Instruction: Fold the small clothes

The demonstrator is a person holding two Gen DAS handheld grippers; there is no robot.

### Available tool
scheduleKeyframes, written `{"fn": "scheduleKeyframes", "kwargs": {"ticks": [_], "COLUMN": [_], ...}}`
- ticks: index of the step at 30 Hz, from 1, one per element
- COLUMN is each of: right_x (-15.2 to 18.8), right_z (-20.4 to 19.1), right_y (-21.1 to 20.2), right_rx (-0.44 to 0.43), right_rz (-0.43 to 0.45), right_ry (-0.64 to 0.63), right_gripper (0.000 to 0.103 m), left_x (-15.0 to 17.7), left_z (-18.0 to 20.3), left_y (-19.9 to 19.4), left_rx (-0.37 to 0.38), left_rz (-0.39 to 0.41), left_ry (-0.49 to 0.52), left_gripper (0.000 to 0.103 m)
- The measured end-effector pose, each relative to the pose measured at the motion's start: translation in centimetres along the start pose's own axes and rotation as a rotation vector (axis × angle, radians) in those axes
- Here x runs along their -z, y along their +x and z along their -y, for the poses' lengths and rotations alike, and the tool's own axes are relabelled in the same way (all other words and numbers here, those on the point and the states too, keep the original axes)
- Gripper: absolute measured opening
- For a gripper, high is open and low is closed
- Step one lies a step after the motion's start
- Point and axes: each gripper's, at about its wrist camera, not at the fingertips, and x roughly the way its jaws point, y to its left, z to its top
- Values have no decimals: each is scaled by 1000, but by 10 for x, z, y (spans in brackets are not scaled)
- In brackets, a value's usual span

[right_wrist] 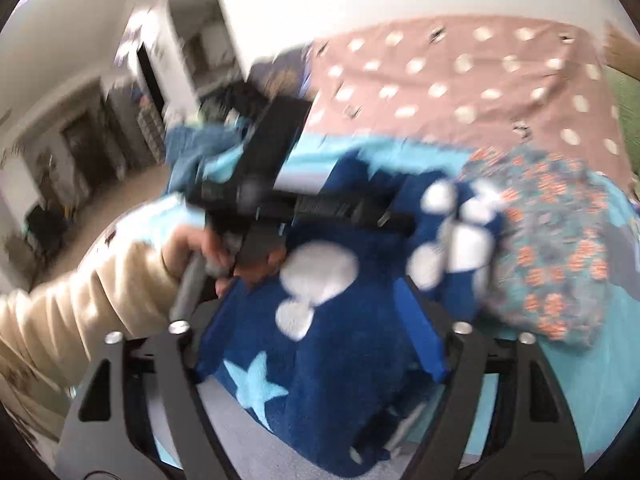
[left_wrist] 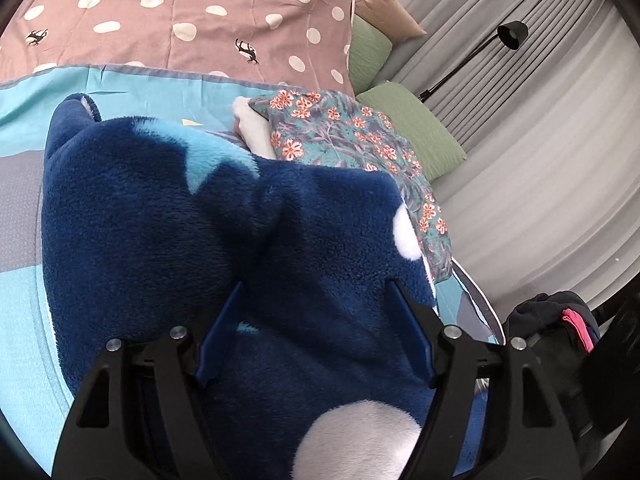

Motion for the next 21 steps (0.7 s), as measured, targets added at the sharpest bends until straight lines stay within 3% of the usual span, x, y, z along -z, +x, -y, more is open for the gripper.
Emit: {"fn": "scheduleKeyframes", "kwargs": {"ticks": [2,7,9,12,14,16,17,20,21], "right_x": [13,31,32,32,34,34,37,40,40], "right_z": [-3,10,10,6,6,4,2,1,3], "right_y": [28,36,37,35,34,35,34,32,31], "right_rx": [13,11,26,39,36,35,35,27,23], "right_rz": [-78,-69,-77,-77,-64,-50,-44,-43,-46], "right_ry": [-55,-19,-34,-47,-41,-38,-37,-34,-34], "right_gripper": [66,66,66,66,67,67,67,67,67], "left_x": [0,2,9,35,58,83,101,139,147], "left_z": [-2,-2,0,-8,-20,-39,-53,-84,-88], "left_y": [-3,-29,-50,-87,-102,-110,-111,-102,-97], "left_rx": [9,19,-23,-150,-167,-157,-138,43,90], "left_rz": [9,35,60,101,84,41,3,-78,-90], "left_ry": [-7,-43,-41,-56,-93,-179,-281,-553,-600], "left_gripper": [74,74,75,86,87,87,87,86,87]}}
